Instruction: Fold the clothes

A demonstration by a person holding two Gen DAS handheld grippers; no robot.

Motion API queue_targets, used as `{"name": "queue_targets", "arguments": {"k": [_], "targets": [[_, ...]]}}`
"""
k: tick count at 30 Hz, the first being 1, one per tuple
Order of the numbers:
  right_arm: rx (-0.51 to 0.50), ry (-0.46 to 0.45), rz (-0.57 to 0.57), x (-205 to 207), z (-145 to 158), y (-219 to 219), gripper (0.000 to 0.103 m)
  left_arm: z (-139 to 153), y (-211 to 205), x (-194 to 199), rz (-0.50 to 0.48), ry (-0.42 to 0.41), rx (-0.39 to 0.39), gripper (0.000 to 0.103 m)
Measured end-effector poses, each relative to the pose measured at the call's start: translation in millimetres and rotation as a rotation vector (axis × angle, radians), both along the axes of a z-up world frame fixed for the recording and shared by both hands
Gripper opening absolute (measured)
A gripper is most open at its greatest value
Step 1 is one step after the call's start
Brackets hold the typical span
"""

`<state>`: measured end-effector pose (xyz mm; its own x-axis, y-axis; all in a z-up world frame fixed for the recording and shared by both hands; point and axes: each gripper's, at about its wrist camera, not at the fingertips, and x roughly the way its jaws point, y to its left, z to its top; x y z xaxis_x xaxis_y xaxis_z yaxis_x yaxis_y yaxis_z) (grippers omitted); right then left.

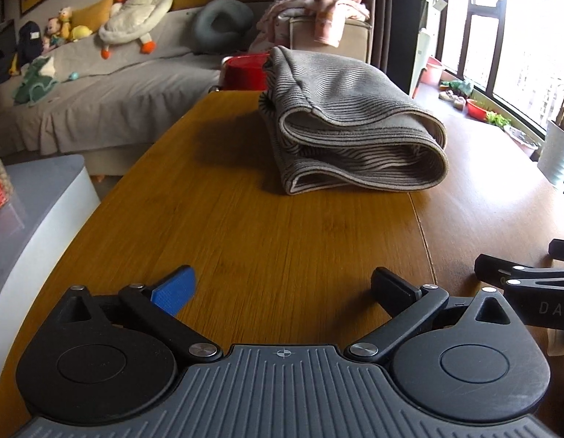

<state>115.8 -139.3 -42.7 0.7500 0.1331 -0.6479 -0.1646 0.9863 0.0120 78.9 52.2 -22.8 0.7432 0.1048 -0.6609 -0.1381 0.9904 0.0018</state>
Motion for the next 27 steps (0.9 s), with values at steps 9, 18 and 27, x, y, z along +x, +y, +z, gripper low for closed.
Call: {"name": "queue_targets", "arguments": {"k": [9,18,27], "targets": [[0.003,-0.003,-0.001,2.2,-1.4,0.5,0.103,0.8,-4.5,0.5,0.028,-0.011,0.004,0.103],[0.011,-0.006,-0.002,1.0,-2.5,-1.8,0.103,-0.2,-6.4,1.2,0.002,-0.012,0.004,0.103],[0.012,-0.006,-0.001,0.5,-3.2,-3.6,0.103,0.5,-7.9,1.5,-0.016,-0.012,0.002,0.103]]}}
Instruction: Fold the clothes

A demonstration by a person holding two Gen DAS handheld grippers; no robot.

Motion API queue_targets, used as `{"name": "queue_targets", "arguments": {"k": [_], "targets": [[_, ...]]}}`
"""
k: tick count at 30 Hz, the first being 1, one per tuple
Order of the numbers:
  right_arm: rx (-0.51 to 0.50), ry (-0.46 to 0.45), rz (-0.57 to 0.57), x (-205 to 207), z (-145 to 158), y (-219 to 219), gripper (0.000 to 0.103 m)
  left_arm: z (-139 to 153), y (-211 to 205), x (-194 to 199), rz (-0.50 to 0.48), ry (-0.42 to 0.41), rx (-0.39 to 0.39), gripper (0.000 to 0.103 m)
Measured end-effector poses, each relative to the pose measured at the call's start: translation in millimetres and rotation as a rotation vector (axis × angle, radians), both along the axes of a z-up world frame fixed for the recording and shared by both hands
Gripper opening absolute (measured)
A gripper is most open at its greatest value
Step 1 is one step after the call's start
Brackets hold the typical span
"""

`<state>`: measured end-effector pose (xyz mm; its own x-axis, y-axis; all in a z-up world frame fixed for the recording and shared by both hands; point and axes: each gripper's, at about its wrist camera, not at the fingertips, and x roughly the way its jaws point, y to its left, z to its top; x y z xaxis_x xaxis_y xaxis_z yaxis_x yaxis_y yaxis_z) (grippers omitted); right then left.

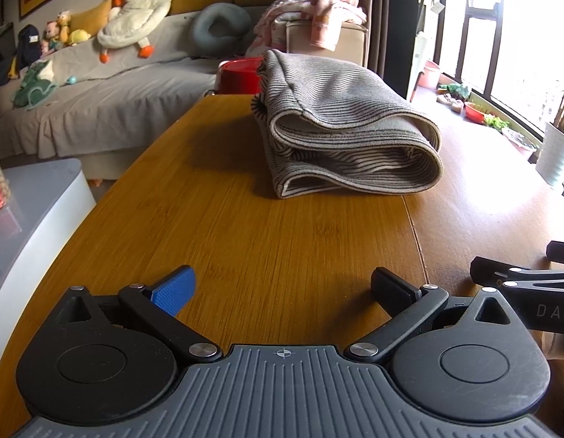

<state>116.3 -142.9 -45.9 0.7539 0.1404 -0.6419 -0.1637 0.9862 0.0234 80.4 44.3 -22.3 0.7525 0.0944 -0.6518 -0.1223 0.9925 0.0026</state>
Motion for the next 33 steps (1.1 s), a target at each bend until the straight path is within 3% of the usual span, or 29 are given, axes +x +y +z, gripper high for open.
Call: {"name": "queue_targets", "arguments": {"k": [33], "targets": [[0.004,-0.001,0.0,0.0,0.0,-2.9,0.103,-0.7,-1.8,-0.5,-0.021,0.0,-0.001,0.103]]}}
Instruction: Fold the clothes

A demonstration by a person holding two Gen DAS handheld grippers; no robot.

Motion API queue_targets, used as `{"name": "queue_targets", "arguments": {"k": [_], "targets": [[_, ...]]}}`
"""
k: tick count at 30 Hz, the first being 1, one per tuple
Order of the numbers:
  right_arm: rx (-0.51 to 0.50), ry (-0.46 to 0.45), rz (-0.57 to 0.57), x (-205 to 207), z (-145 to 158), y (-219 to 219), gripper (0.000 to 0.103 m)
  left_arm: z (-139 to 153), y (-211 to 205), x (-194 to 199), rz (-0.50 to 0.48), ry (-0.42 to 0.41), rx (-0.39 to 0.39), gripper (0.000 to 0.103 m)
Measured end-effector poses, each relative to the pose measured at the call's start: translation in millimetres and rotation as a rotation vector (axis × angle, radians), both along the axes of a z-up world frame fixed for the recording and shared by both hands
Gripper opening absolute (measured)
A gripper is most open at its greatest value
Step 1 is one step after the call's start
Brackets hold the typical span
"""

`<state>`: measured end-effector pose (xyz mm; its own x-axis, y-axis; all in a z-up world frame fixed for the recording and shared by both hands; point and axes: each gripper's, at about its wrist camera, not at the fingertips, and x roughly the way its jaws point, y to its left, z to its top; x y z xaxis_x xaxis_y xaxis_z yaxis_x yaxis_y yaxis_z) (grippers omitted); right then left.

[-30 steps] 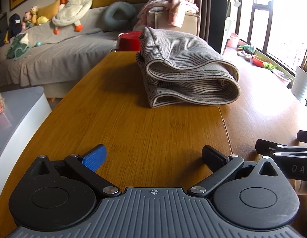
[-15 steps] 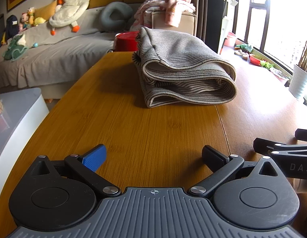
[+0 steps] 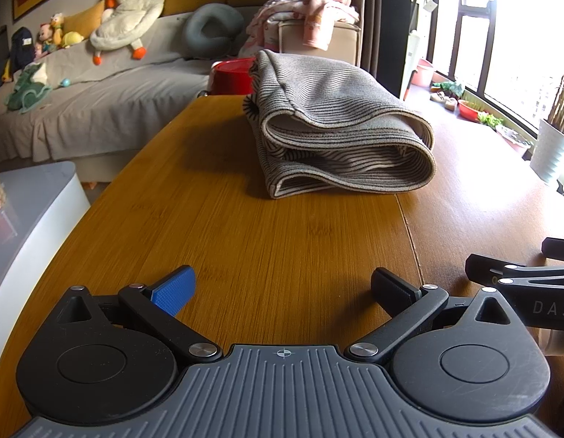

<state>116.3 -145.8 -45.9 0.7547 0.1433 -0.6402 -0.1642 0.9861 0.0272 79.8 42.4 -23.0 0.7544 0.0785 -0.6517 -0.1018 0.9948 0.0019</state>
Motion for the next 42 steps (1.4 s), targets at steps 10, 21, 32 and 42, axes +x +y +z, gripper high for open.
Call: {"name": "queue_targets", "arguments": {"k": [10,21,32,42], "targets": [[0.001,-0.001,-0.001,-2.0,-0.4,0.2,0.103,-0.1,0.4,0.3,0.0,0.0,0.0,0.103],[0.002,-0.001,-0.001,-2.4,-1.2,0.2,0.103,-0.2,0.2,0.1,0.0,0.0,0.0,0.103],[0.002,-0.002,-0.002,-3.6,-2.0,0.5,0.103,-0.2,0.2,0.2,0.0,0.0,0.0,0.103],[0.003,-0.002,-0.002,-4.5,-2.2,0.4,0.103,-0.2,0.1,-0.1,0.0,0.0,0.0,0.103]]}}
